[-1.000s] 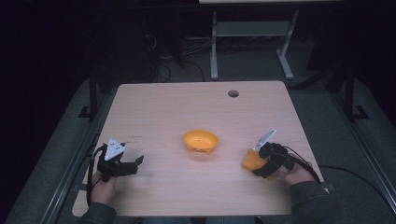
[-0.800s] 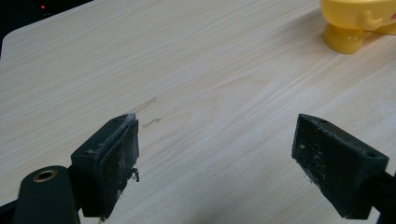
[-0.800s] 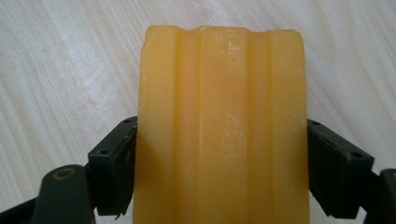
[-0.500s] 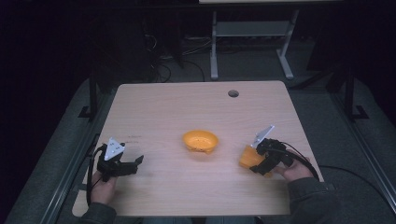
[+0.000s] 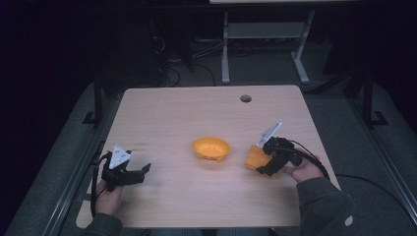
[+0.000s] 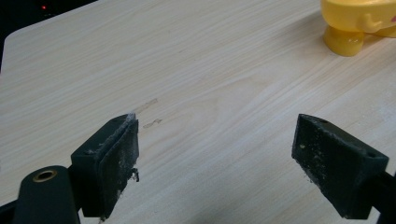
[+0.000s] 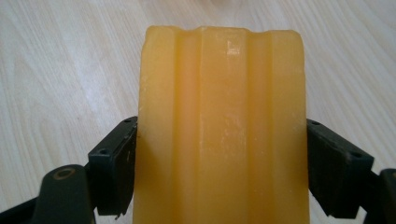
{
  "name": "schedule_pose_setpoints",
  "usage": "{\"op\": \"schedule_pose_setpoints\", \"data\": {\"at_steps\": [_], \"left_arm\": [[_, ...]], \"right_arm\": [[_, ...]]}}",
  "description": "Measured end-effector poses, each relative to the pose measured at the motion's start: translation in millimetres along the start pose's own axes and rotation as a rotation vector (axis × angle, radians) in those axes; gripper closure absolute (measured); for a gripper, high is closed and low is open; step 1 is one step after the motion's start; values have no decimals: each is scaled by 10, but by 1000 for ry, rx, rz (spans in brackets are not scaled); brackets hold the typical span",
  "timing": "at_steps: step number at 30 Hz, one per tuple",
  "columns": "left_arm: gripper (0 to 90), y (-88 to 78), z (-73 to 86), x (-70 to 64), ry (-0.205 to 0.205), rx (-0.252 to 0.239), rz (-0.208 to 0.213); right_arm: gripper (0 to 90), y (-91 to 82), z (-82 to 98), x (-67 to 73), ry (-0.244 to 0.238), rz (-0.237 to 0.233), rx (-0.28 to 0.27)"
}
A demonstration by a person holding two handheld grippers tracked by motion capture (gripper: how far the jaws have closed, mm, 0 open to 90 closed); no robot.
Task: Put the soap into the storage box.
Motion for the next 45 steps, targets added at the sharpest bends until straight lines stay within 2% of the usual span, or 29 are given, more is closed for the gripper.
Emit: {"op": "schedule_pose_setpoints", "data": {"at_steps": [6,29,45], "left_arm": [[141,0,-4,1,-3,-4,0],[141,-3,-7,0,-7,-5,0],[141,-8,-11,6,-6,-6,-2]], "right_arm": [[205,-7,-94,-33,-12,-5,-18],[205,-63,-413,-139,-50,-13,-25],[205,-73,-657,-196,-98,-15,-27]]}}
Point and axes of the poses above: each handheld gripper's, and its own axes: y roughly forward along the jaws, z roughly out of its underside, x roughly to its left, the point moved 10 cm from there along y, roughly forward along the jaws, and after that the axes turned 10 degrees about -y, right-handed, at the moved point
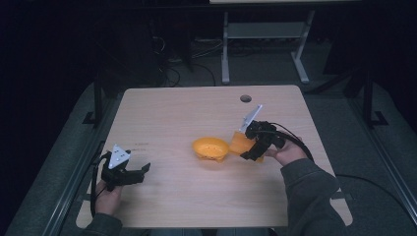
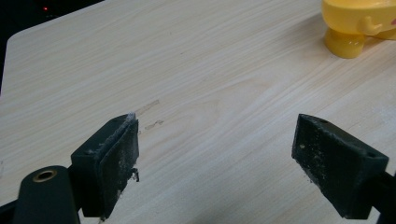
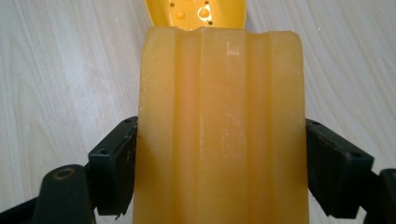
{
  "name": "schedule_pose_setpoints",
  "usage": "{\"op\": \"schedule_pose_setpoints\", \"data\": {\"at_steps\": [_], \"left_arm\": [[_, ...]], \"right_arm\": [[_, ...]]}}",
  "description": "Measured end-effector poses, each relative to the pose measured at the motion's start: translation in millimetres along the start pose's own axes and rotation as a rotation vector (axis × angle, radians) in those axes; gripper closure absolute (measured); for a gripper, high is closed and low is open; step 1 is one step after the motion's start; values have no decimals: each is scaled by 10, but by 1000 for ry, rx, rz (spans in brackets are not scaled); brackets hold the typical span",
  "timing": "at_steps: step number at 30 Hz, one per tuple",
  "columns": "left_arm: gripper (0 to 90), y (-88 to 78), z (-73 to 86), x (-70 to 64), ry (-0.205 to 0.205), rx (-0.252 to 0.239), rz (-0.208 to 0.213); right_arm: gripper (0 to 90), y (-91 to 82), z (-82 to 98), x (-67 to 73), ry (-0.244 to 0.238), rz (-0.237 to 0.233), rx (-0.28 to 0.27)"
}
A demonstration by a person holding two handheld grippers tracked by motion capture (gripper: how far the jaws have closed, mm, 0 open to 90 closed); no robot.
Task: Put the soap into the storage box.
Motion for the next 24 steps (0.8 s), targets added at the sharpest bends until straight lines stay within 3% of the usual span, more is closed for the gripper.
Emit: {"op": "schedule_pose_setpoints", "data": {"at_steps": [24], "left_arm": [[141,-6,-2,11,-1,1,-2]], "right_arm": [[205,14,-342,-77,-48,-18,-6]]}}
Point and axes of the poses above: each handheld gripper's, and its own axes: y roughly forward along the jaws, z roughly out of its underside, x roughly to its left, the point moved 10 cm from there along y, roughly forward along the jaws, and after that the axes turned 10 degrees about -y, right-handed, at the moved point
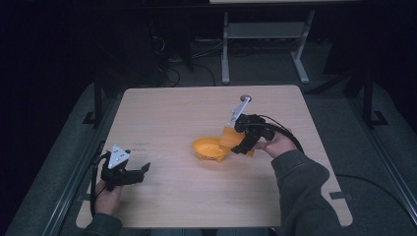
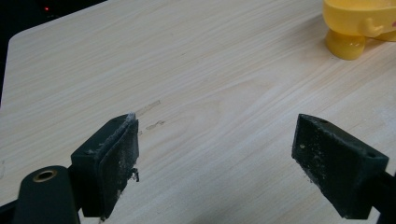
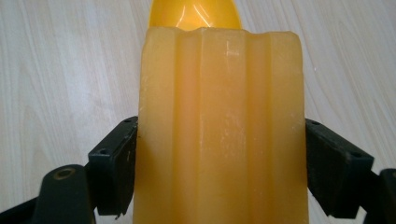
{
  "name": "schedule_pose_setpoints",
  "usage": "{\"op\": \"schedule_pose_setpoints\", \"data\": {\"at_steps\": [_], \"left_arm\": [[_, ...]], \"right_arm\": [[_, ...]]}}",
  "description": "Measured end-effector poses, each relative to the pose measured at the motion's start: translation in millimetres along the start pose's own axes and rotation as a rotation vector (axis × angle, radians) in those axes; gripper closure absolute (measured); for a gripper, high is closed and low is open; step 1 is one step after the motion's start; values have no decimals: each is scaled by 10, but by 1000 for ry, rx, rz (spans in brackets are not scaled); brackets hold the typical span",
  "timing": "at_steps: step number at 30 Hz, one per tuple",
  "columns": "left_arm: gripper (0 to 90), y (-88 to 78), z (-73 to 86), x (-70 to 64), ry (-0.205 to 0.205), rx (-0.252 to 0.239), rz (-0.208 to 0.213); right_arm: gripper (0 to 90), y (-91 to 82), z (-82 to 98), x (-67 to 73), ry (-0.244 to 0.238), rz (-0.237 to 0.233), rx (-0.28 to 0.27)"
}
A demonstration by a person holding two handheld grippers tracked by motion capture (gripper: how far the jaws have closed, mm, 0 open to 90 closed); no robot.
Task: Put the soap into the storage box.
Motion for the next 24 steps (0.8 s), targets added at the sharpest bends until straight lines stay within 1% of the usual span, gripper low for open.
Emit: {"op": "schedule_pose_setpoints", "data": {"at_steps": [1,7,9,11,12,14,18,22,24], "left_arm": [[141,0,-2,1,-1,-2,0],[141,0,-1,2,-5,-2,-1],[141,1,-2,2,-8,-4,0],[141,-1,-3,4,-8,-3,-1],[141,-1,-3,4,-8,-3,-1],[141,0,-3,7,-8,-3,-1],[141,0,-4,7,-8,-4,-1],[141,-1,-6,13,-6,-4,-3],[141,-2,-6,12,-6,-4,-2]], "right_arm": [[205,15,-27,-8,-10,0,4],[205,37,-111,-22,-21,-5,9],[205,47,-166,-32,-34,-8,5],[205,53,-200,-32,-33,-11,-2],[205,61,-215,-40,-40,-12,-6],[205,68,-228,-34,-36,-16,-8],[205,124,-276,-41,-53,-25,6],[205,144,-317,-46,-55,-29,4],[205,170,-355,-59,-66,-30,3]]}}
Point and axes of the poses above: each handheld gripper's, and its own axes: y roughly forward along the jaws, z roughly out of its underside, x roughly to its left, the point moved 10 cm from there along y, roughly forward along the jaws, and after that the axes turned 10 degrees about -y, right-handed, at the moved point
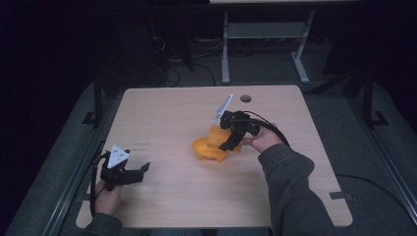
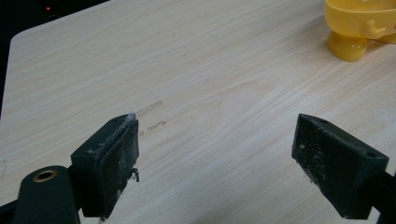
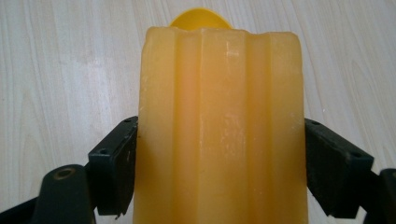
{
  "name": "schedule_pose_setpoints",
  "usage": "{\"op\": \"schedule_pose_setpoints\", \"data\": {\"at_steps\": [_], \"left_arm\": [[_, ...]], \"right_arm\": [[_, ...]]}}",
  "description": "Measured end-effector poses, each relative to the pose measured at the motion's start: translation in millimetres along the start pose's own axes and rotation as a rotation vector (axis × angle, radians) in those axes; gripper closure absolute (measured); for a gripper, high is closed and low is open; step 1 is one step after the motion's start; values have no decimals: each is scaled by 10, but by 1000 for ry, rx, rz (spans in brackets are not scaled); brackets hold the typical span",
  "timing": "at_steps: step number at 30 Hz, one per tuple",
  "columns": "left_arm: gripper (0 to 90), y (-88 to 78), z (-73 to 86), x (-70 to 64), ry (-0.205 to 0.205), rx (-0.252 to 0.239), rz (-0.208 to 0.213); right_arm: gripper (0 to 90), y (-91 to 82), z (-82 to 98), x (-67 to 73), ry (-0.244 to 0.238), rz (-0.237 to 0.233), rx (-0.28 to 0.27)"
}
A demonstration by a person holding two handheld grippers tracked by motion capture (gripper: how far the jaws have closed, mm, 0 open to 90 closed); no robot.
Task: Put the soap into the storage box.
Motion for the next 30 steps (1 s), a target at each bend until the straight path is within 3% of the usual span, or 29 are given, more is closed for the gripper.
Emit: {"op": "schedule_pose_setpoints", "data": {"at_steps": [30], "left_arm": [[141,1,-4,3,0,-2,2]], "right_arm": [[204,309,-215,2,-44,-60,5]]}}
Point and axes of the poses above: each handheld gripper's, and its own axes: y roughly forward along the jaws, z roughly out of its underside, x roughly to its left, the point moved 10 cm from there along y, roughly forward along the jaws, and after that the axes turned 10 degrees about -y, right-handed, at the moved point
